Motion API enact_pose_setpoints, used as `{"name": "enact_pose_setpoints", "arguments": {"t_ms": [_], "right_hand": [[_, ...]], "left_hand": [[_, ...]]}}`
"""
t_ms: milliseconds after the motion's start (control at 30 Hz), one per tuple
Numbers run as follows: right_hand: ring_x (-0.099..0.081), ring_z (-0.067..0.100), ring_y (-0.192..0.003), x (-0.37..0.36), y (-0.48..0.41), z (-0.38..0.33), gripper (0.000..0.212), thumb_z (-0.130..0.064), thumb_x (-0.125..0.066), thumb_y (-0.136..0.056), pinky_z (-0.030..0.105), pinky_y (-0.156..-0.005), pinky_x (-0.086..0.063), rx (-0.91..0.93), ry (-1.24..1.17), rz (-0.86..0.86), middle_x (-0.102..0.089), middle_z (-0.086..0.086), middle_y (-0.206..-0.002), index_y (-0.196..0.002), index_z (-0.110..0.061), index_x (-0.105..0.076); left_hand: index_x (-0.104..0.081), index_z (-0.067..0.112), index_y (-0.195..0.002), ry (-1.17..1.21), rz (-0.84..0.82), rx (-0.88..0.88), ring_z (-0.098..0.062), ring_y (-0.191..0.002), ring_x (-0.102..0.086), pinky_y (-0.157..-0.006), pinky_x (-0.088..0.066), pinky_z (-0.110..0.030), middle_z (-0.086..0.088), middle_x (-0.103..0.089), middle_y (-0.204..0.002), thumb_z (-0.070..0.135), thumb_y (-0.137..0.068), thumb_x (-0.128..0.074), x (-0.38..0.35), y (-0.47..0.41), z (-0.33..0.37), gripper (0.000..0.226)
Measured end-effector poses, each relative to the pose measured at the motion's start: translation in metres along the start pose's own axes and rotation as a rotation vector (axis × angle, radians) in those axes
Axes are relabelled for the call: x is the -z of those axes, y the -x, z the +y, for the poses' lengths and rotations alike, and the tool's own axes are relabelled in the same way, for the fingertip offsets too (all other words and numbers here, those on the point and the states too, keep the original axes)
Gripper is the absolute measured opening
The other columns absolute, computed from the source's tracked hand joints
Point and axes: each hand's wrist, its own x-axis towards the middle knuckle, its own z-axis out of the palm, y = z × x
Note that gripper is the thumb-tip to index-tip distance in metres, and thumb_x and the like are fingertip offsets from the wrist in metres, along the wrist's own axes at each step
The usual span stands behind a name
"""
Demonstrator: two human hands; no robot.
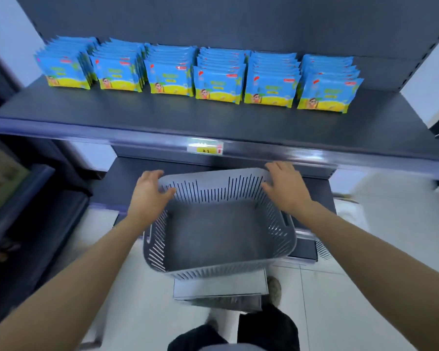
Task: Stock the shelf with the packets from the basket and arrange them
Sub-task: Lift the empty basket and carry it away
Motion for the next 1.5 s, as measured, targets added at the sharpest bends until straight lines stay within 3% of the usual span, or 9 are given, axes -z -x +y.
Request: {"name": "enact_pose_setpoints", "arguments": {"t_ms": [200, 300, 400, 600, 767, 933, 1100, 1367, 1500], "right_hand": [[-0.032, 0.039, -0.129, -0.049, 0.027, 0.008, 0.062, -0.027, -0.058, -0.089, 0.049, -0.102, -0.034, -0.390, -0.231, -0.144, -0.033, 0.018, -0.143, -0.139, -0.005, -0.031], [-0.055, 0.036, -0.101, -0.057, 0.027, 0.014, 0.046, -0.025, -0.059, -0.090, 0.042, -0.081, -0.046, -0.583, -0.567, -0.153, -0.054, 0.019, -0.114, -0.126, -0.001, -0.044], [-0.055, 0.025, -0.068, -0.061, 0.024, 0.024, 0.030, -0.027, -0.054, -0.092, 0.034, -0.065, -0.044, -0.740, -0.854, -0.116, -0.058, 0.011, -0.079, -0.105, 0.000, -0.059], [-0.064, 0.018, -0.067, -0.064, 0.023, 0.043, 0.030, -0.031, -0.047, -0.098, 0.028, -0.063, -0.054, -0.940, -1.276, -0.133, -0.066, 0.012, -0.083, -0.102, -0.005, -0.059], [-0.056, 0.013, -0.042, -0.055, 0.065, 0.072, 0.022, -0.022, -0.054, -0.096, 0.019, -0.039, -0.047, -0.994, -1.502, -0.044, -0.059, 0.010, -0.059, -0.088, -0.004, -0.062], [-0.041, 0.013, -0.030, -0.045, 0.143, 0.130, 0.026, -0.020, -0.044, -0.100, 0.017, -0.027, -0.035, -1.077, -1.649, 0.138, -0.043, 0.004, -0.048, -0.079, -0.005, -0.050], [-0.041, 0.010, -0.025, -0.021, 0.239, 0.189, 0.034, -0.023, -0.036, -0.101, 0.013, -0.025, -0.030, -1.229, -1.665, 0.310, -0.045, 0.002, -0.037, -0.073, -0.007, -0.045], [-0.043, 0.006, -0.028, 0.026, 0.415, 0.292, 0.030, -0.023, -0.041, -0.098, 0.011, -0.028, -0.032, -1.408, -1.663, 0.721, -0.045, -0.002, -0.042, -0.070, -0.013, -0.048], [-0.044, 0.007, -0.030, 0.059, 0.508, 0.341, 0.026, -0.023, -0.041, -0.098, 0.011, -0.029, -0.035, -1.411, -1.703, 0.921, -0.047, -0.001, -0.043, -0.074, -0.014, -0.047]], "left_hand": [[-0.042, -0.002, -0.127, 0.045, -0.076, 0.348, -0.038, -0.114, -0.047, -0.096, -0.042, -0.046, -0.021, -0.044, -0.126, 0.026, -0.081, -0.070, -0.019, 0.027, -0.038, 0.060], [-0.058, -0.008, -0.107, 0.347, -0.059, 0.564, -0.033, -0.086, -0.060, -0.080, -0.049, -0.041, -0.020, -0.060, -0.096, 0.021, -0.083, -0.068, -0.018, 0.028, -0.043, 0.039], [-0.059, -0.004, -0.096, 0.614, -0.034, 0.743, -0.029, -0.073, -0.057, -0.070, -0.048, -0.038, -0.015, -0.059, -0.081, 0.024, -0.086, -0.065, -0.018, 0.025, -0.050, 0.031], [-0.051, 0.010, -0.080, 0.864, -0.103, 0.911, -0.012, -0.027, -0.048, -0.046, -0.035, -0.023, -0.009, -0.052, -0.066, 0.021, -0.096, -0.047, -0.025, 0.016, -0.059, 0.019], [-0.046, 0.011, -0.072, 0.955, -0.273, 0.864, -0.011, -0.044, -0.040, -0.049, -0.026, -0.022, -0.005, -0.044, -0.065, 0.025, -0.099, -0.043, -0.034, 0.026, -0.030, 0.030], [-0.056, 0.008, -0.080, 0.820, -0.457, 0.771, -0.005, -0.027, -0.044, -0.033, -0.036, -0.009, -0.003, -0.058, -0.060, 0.037, -0.095, -0.050, -0.068, 0.022, 0.035, 0.032], [-0.058, 0.010, -0.075, 0.729, -0.646, 0.657, -0.005, -0.025, -0.044, -0.032, -0.037, -0.010, 0.001, -0.057, -0.040, 0.036, -0.094, -0.051, -0.126, 0.041, 0.127, 0.033], [-0.060, 0.011, -0.075, 0.537, -0.811, 0.402, -0.008, -0.045, -0.042, -0.035, -0.033, -0.012, 0.001, -0.057, -0.055, 0.039, -0.092, -0.051, -0.239, 0.132, 0.312, 0.034], [-0.052, 0.013, -0.065, 0.468, -0.945, 0.258, -0.005, -0.029, -0.043, -0.034, -0.031, -0.011, 0.005, -0.052, -0.036, 0.035, -0.094, -0.047, -0.287, 0.197, 0.408, 0.037]]}}
